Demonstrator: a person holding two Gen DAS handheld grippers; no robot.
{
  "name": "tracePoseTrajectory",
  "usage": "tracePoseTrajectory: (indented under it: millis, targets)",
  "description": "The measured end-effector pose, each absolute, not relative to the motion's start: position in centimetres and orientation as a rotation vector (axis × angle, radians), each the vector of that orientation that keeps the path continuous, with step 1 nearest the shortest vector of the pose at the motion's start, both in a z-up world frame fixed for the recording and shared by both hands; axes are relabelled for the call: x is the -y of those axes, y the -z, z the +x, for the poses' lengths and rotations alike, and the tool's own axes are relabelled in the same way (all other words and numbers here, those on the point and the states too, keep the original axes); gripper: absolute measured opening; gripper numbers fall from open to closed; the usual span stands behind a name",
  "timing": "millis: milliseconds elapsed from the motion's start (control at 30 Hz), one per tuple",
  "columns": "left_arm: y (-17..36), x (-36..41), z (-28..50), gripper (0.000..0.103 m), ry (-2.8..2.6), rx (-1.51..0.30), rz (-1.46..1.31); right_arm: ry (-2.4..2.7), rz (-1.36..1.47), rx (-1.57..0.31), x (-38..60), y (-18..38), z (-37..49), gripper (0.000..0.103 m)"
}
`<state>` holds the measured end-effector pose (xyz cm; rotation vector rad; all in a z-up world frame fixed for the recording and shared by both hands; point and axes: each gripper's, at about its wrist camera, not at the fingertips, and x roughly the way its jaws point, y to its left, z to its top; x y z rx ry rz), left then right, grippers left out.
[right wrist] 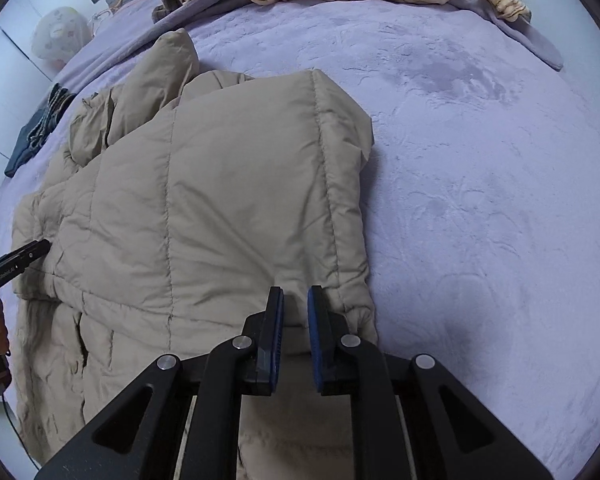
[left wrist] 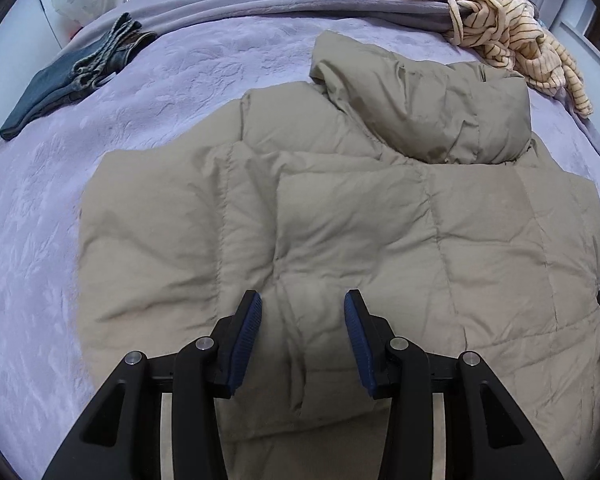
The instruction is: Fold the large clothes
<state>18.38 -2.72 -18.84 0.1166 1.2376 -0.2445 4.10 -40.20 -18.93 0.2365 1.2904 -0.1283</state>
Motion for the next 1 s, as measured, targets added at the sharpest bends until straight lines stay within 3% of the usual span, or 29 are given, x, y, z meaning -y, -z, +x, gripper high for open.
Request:
tracePoseTrajectory:
  millis: [67,133,300,467,533,567,867,1000]
  targets:
    - [18.2,1.8,17.5,0.045,0.231,-1.252,0.110,0.137,0.253,-1.309,40.2,18.2,3.2,0.022]
    - [17.3,1.0,16.3,0.045,0.215,-1.260,0.117,0.144,0.265,-1.321,40.2,17.6,2.1,0.043]
    - [15.3,0.0,12.9,0.046,0.209,-1.290,0.112,0.119,0.341,-1.349,39.1,16.3,-1.1,0.045]
    - [13.4,-0.1,9.1,0.047,0.215,-1.309,0.087,0.092,0.400,-1.385,37.9,15.7,-4.2,0.055]
    - [12.6,-0.3,7.6,0.093,0.202,-1.301,0.069,0.084,0.412,-1.394,37.4,15.5,-5.2,0.058]
    - [12.2,-0.5,6.9,0.101,0.188,-1.281,0.067,0.079,0.418,-1.398,37.1,15.4,-5.7,0.059]
    - [11.4,-0.9,2.7,0.102,0.180,-1.318,0.036,0.047,0.433,-1.418,35.9,14.4,-7.7,0.068]
    - [11.5,-0.7,1.4,0.102,0.183,-1.333,0.036,0.021,0.442,-1.409,35.6,14.1,-8.3,0.081]
